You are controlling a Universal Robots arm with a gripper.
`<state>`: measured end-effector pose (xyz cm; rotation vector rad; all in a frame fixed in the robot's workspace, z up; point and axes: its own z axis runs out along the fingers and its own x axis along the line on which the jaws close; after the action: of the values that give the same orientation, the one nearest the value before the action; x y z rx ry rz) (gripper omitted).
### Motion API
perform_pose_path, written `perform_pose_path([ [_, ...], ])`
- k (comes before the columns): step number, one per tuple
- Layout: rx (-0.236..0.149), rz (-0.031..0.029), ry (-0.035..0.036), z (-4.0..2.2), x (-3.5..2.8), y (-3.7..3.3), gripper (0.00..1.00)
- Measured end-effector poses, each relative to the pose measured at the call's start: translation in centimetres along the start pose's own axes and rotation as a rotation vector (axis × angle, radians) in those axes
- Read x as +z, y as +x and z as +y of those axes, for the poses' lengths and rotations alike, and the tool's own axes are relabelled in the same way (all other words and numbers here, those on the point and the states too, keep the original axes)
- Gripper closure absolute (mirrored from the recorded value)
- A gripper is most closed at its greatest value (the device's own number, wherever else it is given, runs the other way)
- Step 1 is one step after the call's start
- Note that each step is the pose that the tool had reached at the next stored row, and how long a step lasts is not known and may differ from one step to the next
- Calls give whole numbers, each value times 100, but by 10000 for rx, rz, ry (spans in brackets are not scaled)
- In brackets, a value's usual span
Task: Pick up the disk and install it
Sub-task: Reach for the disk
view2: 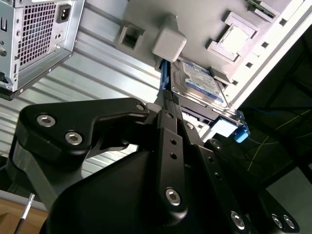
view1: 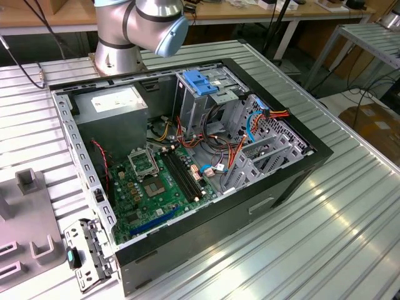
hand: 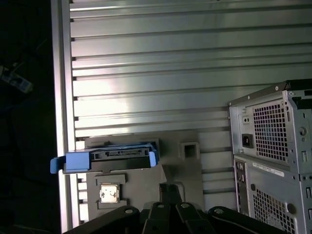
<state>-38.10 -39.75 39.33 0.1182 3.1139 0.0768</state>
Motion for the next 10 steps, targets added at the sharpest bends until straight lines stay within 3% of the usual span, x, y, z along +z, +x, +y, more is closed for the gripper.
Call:
perform_pose_path([
  [10,0,0,0,-11,-4,143,89],
])
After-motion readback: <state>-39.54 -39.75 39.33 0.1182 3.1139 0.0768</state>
